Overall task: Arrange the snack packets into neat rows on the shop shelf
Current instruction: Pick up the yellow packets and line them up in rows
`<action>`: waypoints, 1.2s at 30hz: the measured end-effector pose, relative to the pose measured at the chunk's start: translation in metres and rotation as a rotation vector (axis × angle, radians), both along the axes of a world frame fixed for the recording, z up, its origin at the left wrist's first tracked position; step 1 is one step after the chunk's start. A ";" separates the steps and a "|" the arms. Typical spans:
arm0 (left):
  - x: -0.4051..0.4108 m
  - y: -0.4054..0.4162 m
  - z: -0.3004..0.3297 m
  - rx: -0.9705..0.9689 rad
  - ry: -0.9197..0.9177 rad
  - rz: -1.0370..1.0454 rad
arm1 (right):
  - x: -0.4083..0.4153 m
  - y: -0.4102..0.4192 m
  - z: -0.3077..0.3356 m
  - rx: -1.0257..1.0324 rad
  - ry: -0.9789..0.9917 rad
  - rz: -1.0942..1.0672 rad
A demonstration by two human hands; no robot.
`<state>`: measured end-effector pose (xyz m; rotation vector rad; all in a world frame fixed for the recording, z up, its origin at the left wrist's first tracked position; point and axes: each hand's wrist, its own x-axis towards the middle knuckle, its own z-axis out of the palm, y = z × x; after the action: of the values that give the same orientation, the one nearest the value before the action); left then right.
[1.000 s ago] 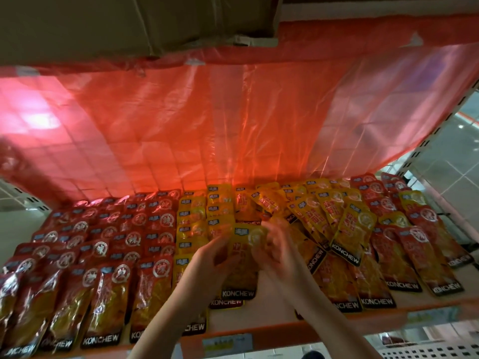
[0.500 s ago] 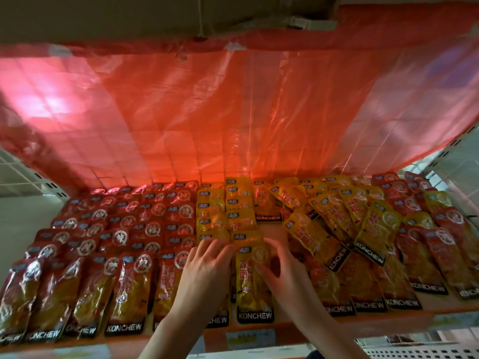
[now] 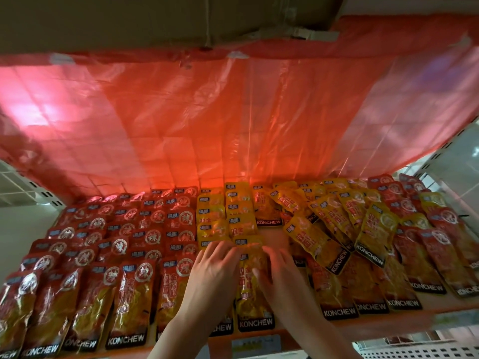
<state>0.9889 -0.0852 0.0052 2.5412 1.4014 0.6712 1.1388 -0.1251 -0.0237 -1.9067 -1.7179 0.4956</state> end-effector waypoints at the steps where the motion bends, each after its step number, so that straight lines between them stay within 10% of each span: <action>1: 0.001 0.002 0.002 -0.007 -0.009 -0.002 | 0.000 0.000 0.003 0.009 0.013 0.007; 9: 0.032 0.024 0.016 -0.045 -0.026 -0.012 | 0.039 0.022 0.030 0.324 -0.211 0.034; 19: 0.083 0.039 0.007 -0.203 0.048 -0.013 | 0.095 0.037 0.012 0.169 -0.349 -0.034; 36: 0.127 0.048 -0.011 -0.554 -0.408 0.157 | 0.122 0.035 0.000 0.336 -0.360 -0.059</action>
<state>1.1163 -0.0376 -0.0060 1.7719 1.4020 0.6613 1.2609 -0.0899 -0.0239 -1.8681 -1.8160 -0.1654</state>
